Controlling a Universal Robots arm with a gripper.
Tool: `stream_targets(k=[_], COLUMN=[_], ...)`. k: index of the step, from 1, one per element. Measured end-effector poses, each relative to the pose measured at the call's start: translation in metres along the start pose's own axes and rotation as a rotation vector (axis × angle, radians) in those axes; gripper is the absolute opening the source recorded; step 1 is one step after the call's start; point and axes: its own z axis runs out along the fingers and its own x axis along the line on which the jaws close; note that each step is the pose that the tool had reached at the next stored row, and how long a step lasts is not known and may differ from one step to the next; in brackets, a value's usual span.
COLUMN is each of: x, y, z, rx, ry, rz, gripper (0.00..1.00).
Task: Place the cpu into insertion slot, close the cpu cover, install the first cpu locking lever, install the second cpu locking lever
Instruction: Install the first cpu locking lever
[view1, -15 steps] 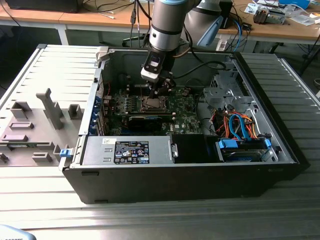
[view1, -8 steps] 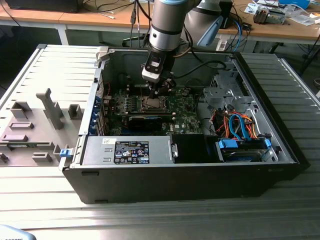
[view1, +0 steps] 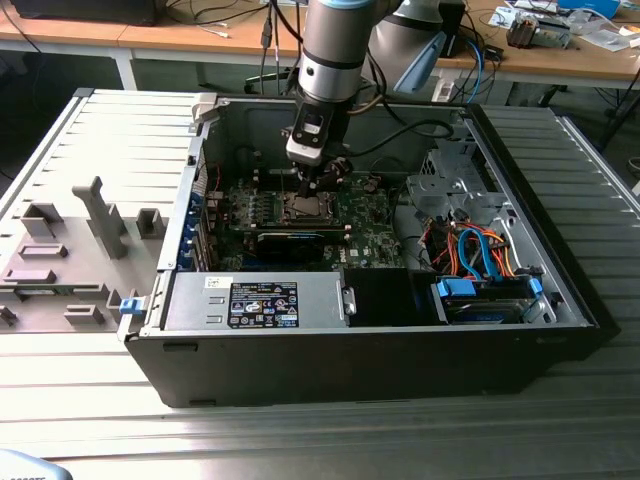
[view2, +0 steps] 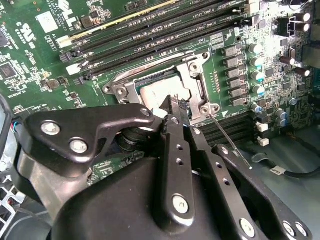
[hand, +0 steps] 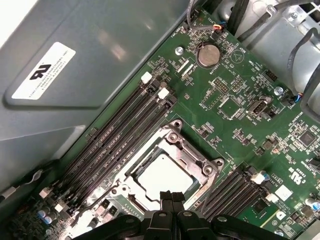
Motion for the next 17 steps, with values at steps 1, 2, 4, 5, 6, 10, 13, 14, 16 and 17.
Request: stream_targets(k=[1, 2, 4, 5, 6, 10, 13, 14, 16, 17], x=[0.0, 0.0, 0.0, 0.0, 0.0, 0.0, 0.0, 0.0, 0.0, 0.0], y=[0.0, 0.0, 0.0, 0.0, 0.0, 0.0, 0.0, 0.0, 0.0, 0.0], z=[0.0, 0.0, 0.0, 0.0, 0.0, 0.0, 0.0, 0.0, 0.0, 0.0], rx=[0.0001, 0.0003, 0.0006, 0.0008, 0.0011, 0.0017, 0.0024, 0.0026, 0.003, 0.0031], ry=[-0.0003, -0.0006, -0.0012, -0.0014, -0.0018, -0.0029, -0.0039, -0.0041, -0.0047, -0.005], rz=[-0.003, -0.008, -0.015, -0.018, -0.023, -0.038, -0.051, -0.054, -0.063, -0.066], gripper=[0.11, 0.11, 0.11, 0.11, 0.11, 0.11, 0.11, 0.11, 0.11, 0.11])
